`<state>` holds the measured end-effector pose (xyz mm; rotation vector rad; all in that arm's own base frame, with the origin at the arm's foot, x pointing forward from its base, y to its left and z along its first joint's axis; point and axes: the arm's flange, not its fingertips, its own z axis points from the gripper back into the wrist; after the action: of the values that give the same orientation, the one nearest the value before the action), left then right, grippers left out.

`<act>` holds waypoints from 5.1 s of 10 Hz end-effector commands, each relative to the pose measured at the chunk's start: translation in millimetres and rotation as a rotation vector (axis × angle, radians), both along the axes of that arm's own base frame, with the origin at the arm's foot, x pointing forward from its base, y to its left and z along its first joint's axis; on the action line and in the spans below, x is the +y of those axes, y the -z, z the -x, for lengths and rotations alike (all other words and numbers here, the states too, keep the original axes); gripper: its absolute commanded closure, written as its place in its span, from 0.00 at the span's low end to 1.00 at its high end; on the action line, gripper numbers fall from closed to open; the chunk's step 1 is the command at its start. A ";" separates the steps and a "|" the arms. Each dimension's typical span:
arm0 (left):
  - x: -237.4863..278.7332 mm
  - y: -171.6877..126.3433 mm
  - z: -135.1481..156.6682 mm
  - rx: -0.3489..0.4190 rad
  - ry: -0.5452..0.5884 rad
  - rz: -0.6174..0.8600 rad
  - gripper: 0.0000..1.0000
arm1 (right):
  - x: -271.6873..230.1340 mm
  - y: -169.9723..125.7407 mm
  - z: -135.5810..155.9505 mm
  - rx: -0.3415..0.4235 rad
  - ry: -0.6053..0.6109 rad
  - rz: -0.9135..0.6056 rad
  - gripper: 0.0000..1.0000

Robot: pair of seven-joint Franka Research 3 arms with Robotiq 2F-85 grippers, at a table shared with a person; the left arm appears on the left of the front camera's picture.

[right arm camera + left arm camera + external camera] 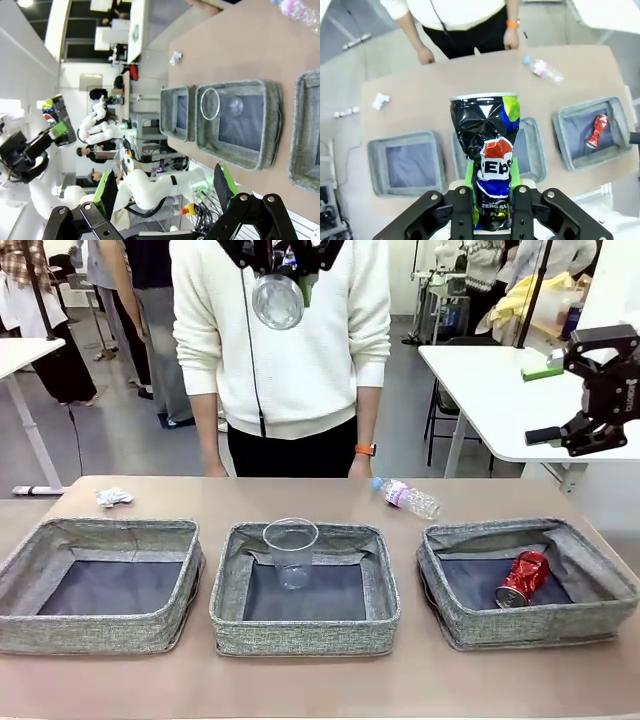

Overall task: Sort the waste into the appropriate baskets.
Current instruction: Pick up the waste item pointed out by the person, then place the picked waste into the Fabric basket indicated by the person.

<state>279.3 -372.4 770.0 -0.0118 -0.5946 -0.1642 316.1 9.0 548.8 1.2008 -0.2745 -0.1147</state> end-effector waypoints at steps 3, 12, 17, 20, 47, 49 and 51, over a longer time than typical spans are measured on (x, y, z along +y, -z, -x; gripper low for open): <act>-8.3 1.7 19.3 -0.159 -0.013 -0.004 0.71 | 1.6 -4.0 -0.1 0.012 0.002 -0.014 0.00; -3.6 -7.7 8.0 -0.064 0.001 -0.014 0.71 | 1.6 -4.0 -0.1 0.012 0.002 -0.014 0.00; -3.6 -7.7 8.0 -0.064 0.001 -0.014 0.71 | 1.6 -4.0 -0.1 0.012 0.002 -0.014 0.00; -3.6 -7.7 8.0 -0.064 0.001 -0.014 0.71 | 1.6 -4.0 -0.1 0.012 0.002 -0.014 0.00; -290.8 329.8 -61.9 0.186 0.388 0.247 0.71 | -204.7 -0.6 139.1 -0.060 0.407 0.006 0.00; -298.9 336.9 -60.7 0.195 0.411 0.217 0.71 | -204.7 -0.6 139.1 -0.060 0.407 0.006 0.00; -300.1 337.5 -60.7 0.184 0.414 0.205 0.45 | -204.7 -0.6 139.1 -0.060 0.407 0.006 0.00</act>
<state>332.3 -670.7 425.1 -0.3629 -0.4103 -0.4868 177.0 -192.7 548.5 1.1273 -0.5500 -0.4496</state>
